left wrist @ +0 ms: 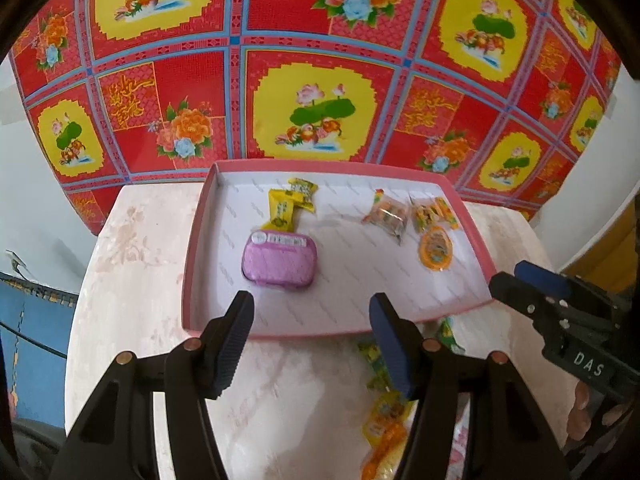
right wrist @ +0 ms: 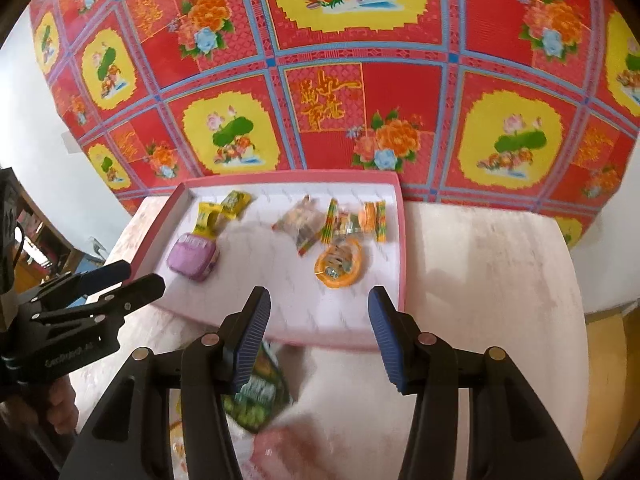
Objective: Organize snacks
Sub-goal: 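Withdraw both open tools from the box back toward the remaining snacks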
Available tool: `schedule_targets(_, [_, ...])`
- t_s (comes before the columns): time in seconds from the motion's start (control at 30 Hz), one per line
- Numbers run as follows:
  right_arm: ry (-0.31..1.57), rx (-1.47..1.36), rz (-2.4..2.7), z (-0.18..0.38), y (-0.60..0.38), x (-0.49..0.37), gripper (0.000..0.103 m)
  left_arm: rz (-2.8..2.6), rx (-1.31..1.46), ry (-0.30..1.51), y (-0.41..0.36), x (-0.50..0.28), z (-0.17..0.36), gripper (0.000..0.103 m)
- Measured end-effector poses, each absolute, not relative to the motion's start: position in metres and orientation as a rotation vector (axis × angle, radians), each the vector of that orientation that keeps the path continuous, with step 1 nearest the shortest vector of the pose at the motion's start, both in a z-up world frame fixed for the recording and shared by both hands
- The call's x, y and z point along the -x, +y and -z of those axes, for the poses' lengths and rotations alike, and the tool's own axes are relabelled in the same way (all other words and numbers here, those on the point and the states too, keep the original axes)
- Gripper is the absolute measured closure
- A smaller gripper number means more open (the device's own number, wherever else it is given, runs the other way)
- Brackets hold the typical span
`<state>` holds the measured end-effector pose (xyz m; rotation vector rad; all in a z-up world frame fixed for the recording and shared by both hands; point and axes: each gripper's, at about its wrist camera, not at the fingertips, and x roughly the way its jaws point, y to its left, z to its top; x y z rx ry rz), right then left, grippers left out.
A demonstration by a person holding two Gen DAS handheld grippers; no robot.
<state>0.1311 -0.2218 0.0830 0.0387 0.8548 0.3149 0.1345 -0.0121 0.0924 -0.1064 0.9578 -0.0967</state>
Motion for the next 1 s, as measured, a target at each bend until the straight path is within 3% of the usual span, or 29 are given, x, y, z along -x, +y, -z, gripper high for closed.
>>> schedule_targets(1.0, [0.903,-0.062,-0.291,-0.058,-0.253,-0.03,0.051,0.148,0.105,1.02,-0.043,-0.053,-0.089,0.04])
